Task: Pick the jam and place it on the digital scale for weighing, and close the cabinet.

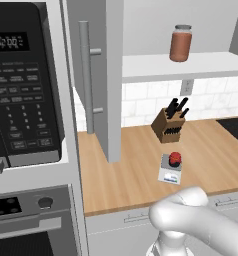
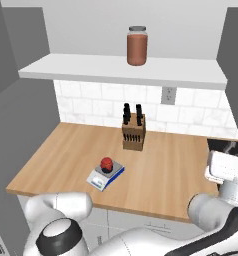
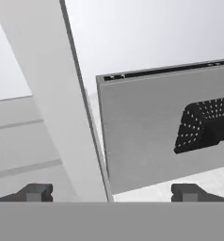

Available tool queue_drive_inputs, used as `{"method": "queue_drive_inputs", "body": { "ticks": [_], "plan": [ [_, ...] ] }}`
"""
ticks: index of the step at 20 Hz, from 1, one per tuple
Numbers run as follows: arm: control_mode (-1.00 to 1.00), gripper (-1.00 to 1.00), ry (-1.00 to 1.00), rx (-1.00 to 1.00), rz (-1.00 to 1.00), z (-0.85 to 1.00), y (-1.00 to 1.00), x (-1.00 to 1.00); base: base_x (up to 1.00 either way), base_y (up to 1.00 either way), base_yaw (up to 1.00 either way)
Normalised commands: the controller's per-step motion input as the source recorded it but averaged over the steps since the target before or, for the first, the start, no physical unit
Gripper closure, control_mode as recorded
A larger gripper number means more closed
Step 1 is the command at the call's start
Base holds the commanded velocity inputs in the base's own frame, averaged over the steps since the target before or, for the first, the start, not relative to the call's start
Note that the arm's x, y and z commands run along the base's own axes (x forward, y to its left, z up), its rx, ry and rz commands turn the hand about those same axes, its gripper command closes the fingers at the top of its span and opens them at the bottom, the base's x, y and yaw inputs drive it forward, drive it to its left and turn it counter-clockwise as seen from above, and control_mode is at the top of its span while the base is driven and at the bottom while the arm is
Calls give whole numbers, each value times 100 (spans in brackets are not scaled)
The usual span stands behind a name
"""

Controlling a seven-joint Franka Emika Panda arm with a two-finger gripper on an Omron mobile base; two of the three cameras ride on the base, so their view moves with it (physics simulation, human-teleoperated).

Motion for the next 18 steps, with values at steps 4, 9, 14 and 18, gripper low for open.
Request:
{"method": "queue_drive_inputs", "body": {
  "ticks": [4,9,14,18],
  "plan": [
    [-100,-100,23,-5,0,-7,-63,0,0,0,0],
    [-100,-100,6,0,0,2,-65,-28,0,0,0],
    [-100,-100,-18,0,1,60,-8,-37,0,0,0],
    [-100,-100,-35,0,6,99,16,-26,0,0,0]
  ]
}}
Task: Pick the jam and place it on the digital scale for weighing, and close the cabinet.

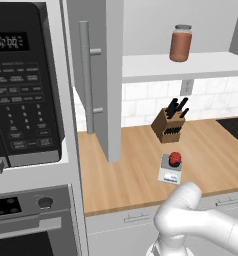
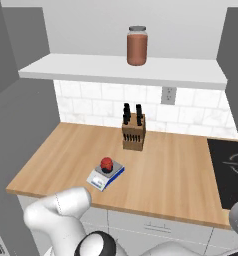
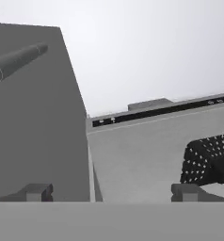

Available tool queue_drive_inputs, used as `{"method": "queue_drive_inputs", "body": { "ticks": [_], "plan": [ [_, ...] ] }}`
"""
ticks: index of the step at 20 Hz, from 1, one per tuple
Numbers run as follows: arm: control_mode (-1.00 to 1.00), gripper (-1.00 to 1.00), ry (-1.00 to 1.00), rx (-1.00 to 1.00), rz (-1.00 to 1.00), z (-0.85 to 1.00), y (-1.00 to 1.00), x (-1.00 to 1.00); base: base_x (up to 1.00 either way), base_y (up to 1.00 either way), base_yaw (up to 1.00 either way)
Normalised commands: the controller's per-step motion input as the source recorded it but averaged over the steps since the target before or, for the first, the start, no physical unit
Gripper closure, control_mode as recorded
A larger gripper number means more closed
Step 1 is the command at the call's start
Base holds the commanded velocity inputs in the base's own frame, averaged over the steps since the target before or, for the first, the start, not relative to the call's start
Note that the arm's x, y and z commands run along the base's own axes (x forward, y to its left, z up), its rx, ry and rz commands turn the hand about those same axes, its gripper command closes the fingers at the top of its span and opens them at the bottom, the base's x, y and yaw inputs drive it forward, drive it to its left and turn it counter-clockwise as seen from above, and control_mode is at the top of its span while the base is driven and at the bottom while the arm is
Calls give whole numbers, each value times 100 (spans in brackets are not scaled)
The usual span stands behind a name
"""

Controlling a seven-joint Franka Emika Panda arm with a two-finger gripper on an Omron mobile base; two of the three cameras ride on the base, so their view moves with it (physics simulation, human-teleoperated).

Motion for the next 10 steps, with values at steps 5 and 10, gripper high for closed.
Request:
{"method": "queue_drive_inputs", "body": {
  "ticks": [5,10],
  "plan": [
    [-100,-100,-41,0,9,100,30,-27,0,0,0],
    [-100,-100,-33,-13,6,98,83,-34,0,0,0]
  ]
}}
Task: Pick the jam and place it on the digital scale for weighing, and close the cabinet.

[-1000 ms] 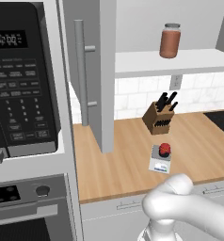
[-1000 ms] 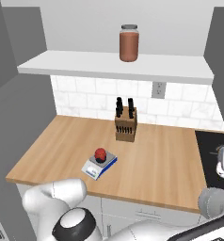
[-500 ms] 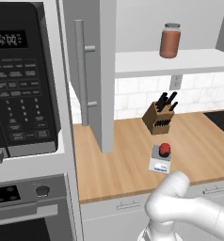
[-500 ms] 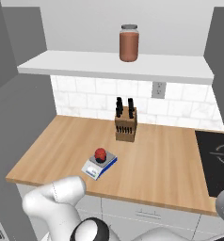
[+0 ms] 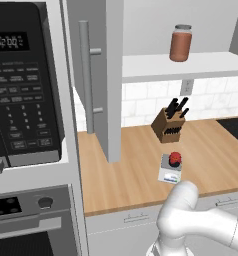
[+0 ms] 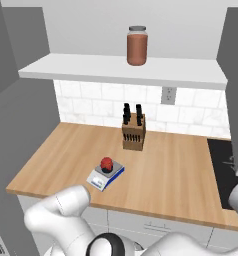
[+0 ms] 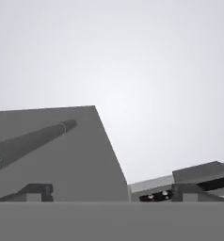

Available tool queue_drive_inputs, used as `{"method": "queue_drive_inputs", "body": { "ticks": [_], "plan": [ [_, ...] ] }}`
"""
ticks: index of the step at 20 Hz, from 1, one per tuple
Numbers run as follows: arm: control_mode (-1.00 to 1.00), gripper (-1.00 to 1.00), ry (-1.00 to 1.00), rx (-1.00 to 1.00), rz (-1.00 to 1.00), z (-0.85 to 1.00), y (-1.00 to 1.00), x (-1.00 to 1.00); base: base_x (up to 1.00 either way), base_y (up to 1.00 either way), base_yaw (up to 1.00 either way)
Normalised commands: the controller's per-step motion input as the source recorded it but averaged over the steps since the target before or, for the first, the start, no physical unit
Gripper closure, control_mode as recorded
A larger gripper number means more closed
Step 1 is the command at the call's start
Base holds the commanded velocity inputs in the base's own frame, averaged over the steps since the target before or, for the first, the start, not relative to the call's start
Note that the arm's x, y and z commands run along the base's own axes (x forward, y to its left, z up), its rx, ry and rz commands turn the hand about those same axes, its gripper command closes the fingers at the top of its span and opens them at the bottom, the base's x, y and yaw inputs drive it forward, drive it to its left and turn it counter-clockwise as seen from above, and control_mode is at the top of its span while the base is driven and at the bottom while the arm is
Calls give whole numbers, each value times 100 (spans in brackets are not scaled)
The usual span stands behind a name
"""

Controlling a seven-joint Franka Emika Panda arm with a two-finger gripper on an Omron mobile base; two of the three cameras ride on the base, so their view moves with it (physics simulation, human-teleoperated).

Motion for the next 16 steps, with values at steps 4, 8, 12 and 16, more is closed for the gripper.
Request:
{"method": "queue_drive_inputs", "body": {
  "ticks": [4,8,12,16],
  "plan": [
    [-100,-100,10,-47,0,85,100,-14,0,0,0],
    [-100,-100,51,-64,-9,73,86,-3,0,0,0],
    [-100,-100,68,-71,-9,55,95,0,0,0,0],
    [-100,-100,63,-70,-2,61,100,3,0,0,0]
  ]
}}
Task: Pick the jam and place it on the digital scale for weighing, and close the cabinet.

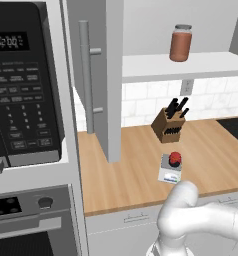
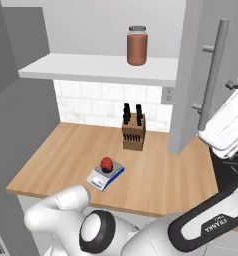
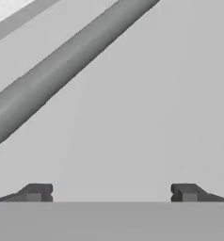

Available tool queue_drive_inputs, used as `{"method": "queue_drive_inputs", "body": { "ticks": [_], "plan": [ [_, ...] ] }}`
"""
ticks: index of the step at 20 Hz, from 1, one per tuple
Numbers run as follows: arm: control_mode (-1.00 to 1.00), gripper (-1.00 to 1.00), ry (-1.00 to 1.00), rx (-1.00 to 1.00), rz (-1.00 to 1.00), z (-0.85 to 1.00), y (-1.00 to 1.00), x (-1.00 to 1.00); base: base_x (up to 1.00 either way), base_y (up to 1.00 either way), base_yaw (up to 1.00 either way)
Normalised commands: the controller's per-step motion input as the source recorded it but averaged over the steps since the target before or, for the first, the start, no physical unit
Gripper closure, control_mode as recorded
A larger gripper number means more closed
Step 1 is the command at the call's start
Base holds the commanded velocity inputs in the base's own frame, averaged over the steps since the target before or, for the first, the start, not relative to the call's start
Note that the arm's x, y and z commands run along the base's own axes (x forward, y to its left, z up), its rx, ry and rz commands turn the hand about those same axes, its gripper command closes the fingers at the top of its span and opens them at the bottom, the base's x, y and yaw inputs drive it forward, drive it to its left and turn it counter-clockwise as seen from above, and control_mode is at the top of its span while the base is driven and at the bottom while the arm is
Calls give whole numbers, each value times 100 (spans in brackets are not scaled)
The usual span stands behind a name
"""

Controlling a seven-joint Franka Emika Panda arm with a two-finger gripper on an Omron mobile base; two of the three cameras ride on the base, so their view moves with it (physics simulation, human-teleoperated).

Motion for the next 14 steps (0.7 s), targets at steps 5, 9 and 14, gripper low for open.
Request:
{"method": "queue_drive_inputs", "body": {
  "ticks": [5,9,14],
  "plan": [
    [-100,-100,36,-62,0,30,100,25,0,0,0],
    [-100,-100,-11,-31,-8,0,100,35,0,0,0],
    [-100,-100,-4,-4,-22,-44,100,53,0,0,0]
  ]
}}
